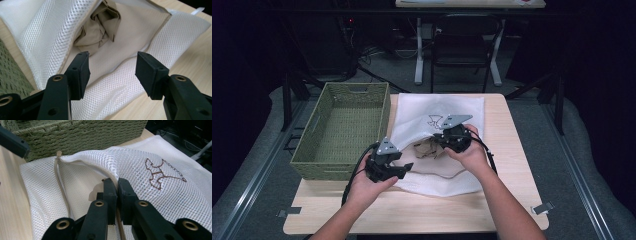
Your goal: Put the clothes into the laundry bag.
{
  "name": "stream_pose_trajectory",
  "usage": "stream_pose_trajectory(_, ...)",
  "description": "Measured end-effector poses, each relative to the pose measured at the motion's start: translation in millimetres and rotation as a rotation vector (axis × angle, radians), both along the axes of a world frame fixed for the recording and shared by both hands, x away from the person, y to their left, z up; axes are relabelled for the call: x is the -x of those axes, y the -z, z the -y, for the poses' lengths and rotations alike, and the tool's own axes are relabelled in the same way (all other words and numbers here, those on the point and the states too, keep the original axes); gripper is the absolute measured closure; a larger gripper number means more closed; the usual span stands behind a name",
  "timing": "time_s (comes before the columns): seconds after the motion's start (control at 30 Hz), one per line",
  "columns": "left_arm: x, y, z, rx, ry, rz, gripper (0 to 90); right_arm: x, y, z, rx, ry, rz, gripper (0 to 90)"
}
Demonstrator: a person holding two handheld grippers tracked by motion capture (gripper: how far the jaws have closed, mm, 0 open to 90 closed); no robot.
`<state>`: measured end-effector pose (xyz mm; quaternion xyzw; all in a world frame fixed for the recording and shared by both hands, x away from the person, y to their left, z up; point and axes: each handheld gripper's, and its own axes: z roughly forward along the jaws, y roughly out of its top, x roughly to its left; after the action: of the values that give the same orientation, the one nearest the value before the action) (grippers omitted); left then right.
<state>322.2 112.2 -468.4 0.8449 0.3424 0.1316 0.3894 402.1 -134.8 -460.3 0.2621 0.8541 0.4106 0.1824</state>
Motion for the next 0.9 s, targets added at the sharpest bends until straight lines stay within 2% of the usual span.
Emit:
stream_pose_trajectory(0.3, 16.3, 18.3, -8.3, 0.024, 0.032, -0.013, 45.1, 0.1, -0.2, 0.5, -0.004, 0.000, 0.001, 85.6)
stream_pose_trajectory(0.5, 23.8, 29.8, -18.7, 0.009, 0.040, -0.012, 45.5, 0.3, 0.6, -0.5, -0.001, -0.002, 0.002, 85.6)
stream_pose_trajectory(0.67, 26.6, 38.1, -32.1, 0.030, -0.003, -0.017, 45.9, 0.1, 1.2, -0.4, -0.004, -0.001, -0.001, 85.7)
stream_pose_trajectory(0.9, 27.6, 56.1, -46.8, 0.039, -0.046, -0.051, 46.0, -0.1, 2.4, -0.9, -0.002, -0.001, -0.003, 85.7)
